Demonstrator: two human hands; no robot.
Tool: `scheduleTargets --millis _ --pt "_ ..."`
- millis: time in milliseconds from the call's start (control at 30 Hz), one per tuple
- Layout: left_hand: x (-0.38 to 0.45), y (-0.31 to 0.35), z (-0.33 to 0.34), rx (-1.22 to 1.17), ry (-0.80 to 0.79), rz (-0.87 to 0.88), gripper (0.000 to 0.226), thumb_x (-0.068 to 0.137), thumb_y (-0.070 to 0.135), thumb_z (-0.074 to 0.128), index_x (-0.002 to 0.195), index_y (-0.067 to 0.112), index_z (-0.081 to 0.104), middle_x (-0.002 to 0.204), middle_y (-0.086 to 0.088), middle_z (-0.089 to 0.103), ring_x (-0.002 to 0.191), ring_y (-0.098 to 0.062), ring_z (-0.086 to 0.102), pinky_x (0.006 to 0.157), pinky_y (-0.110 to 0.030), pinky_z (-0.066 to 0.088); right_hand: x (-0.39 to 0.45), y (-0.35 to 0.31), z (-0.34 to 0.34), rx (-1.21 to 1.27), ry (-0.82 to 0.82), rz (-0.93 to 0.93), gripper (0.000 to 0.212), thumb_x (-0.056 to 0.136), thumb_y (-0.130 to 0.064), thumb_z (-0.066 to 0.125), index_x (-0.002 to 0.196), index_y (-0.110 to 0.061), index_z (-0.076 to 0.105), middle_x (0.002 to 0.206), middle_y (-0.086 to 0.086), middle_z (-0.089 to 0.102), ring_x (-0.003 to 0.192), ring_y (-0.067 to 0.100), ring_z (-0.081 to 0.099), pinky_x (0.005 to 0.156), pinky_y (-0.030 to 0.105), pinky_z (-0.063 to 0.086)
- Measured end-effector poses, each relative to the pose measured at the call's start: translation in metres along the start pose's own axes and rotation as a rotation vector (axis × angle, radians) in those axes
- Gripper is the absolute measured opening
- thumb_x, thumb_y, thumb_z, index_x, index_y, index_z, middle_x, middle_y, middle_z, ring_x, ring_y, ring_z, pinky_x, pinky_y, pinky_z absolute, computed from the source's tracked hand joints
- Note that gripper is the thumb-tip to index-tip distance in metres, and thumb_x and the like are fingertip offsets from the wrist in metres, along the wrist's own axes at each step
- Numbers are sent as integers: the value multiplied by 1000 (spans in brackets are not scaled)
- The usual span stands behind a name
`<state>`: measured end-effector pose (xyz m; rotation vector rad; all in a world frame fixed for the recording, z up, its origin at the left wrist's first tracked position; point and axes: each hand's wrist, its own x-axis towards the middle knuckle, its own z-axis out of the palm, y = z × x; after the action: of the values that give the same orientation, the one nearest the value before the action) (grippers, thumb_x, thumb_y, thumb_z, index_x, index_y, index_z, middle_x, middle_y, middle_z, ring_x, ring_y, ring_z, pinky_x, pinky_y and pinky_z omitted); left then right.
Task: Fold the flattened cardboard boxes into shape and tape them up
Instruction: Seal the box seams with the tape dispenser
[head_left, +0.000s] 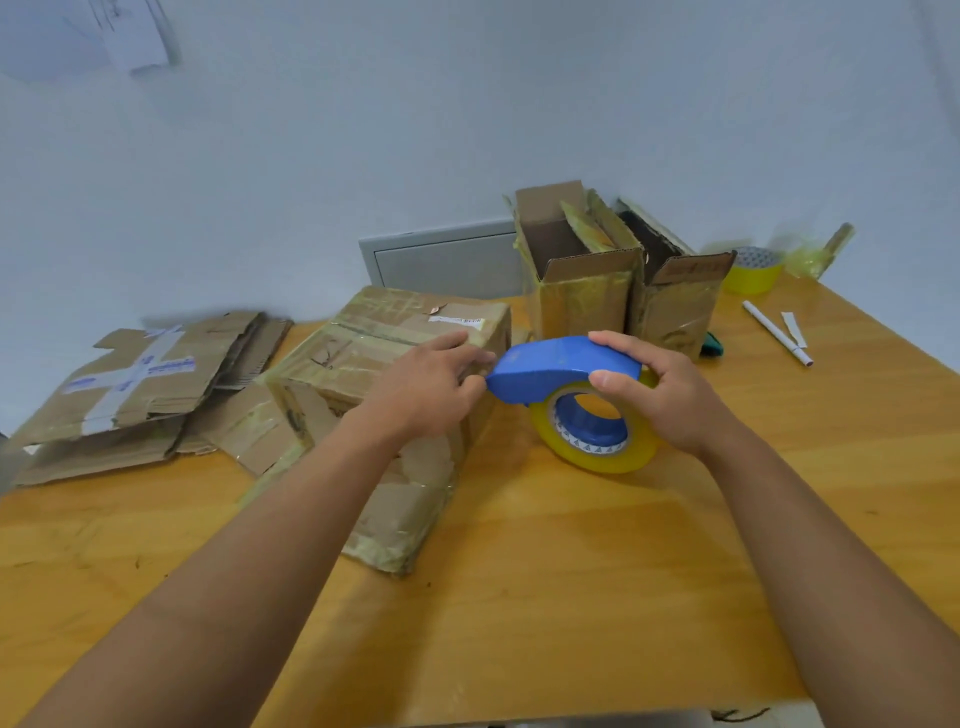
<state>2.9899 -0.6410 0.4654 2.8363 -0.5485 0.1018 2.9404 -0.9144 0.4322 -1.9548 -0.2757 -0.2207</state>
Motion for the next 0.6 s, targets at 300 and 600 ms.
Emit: scheduleTargets --millis 300,600 --pt "-4 6 -8 -48 -54 -68 39 95 34 48 132 45 55 159 9 31 110 -12 57 106 -35 35 -20 9 -31 -3 -34 -11 46 67 -72 66 113 -69 59 122 -43 54 114 -16 52 79 5 46" --pt "15 12 3 9 56 -70 20 92 34 63 112 33 63 126 -1 49 123 -24 46 96 -31 35 15 -2 4 -144 -125 12 52 75 -69 64 124 -51 60 129 -16 58 109 9 56 79 17 44"
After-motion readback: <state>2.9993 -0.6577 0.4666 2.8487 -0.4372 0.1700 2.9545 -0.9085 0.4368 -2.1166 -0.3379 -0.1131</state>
